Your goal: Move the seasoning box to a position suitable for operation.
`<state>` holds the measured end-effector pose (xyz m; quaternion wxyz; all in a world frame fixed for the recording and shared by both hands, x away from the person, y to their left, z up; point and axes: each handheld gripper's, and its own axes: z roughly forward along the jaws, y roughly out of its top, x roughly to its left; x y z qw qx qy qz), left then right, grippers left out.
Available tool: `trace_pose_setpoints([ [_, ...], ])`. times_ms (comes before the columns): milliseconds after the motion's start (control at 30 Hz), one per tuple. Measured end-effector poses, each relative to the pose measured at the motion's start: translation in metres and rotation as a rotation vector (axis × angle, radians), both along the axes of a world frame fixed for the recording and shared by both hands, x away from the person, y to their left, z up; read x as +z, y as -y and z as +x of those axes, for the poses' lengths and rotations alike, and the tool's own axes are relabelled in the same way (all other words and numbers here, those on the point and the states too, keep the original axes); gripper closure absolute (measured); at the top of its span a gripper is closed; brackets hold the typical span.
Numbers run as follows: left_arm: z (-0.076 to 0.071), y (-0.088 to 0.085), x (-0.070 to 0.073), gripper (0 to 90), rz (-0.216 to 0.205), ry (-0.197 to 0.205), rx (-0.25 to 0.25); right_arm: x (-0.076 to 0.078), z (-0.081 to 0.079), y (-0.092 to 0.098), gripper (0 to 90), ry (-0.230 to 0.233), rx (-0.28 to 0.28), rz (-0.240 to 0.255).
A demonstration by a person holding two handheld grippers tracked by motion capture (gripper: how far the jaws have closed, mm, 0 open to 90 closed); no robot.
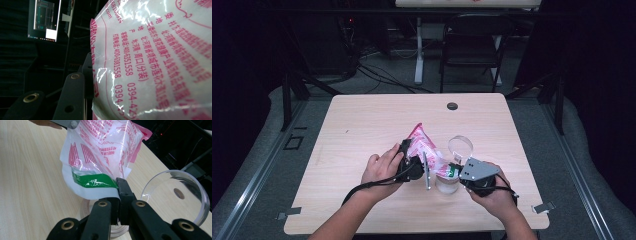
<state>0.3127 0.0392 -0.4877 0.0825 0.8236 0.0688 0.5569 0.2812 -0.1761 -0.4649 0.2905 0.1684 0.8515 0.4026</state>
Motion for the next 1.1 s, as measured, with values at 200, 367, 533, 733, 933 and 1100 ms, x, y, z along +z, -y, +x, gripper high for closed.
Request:
trace_pose_setpoints([
  [200, 0.0001, 0.0009, 0.0032, 62.3, -0.004, 0.017, -0.005, -0.0016, 0.0004, 0.0009, 89.9, -0.001, -0.002, -0.002],
  [367, 0.0001, 0.0013, 0.0038, 62.5, -0.002, 0.021, -0.005, -0.0024, 0.0008, 0.0009, 89.9, -0.002, -0.002, -0.007],
  [533, -0.0004, 0.0031, 0.0037, 62.5, 0.008, 0.027, -0.011, -0.0033, 0.0009, 0.0030, 89.9, -0.008, -0.007, -0.005],
  [733, -0.0002, 0.0041, 0.0029, 62.5, -0.001, 0.032, -0.018, -0.0044, -0.0007, 0.0037, 89.9, -0.009, -0.011, -0.013],
  [933, 0.0004, 0.0057, 0.0028, 62.6, -0.002, 0.033, -0.031, -0.0071, -0.0011, 0.0052, 90.0, -0.015, -0.020, -0.010],
  [1100, 0.0008, 0.0081, 0.0026, 62.6, 0.004, 0.028, -0.039, -0.0085, -0.0015, 0.0068, 90.0, -0.017, -0.027, -0.011],
])
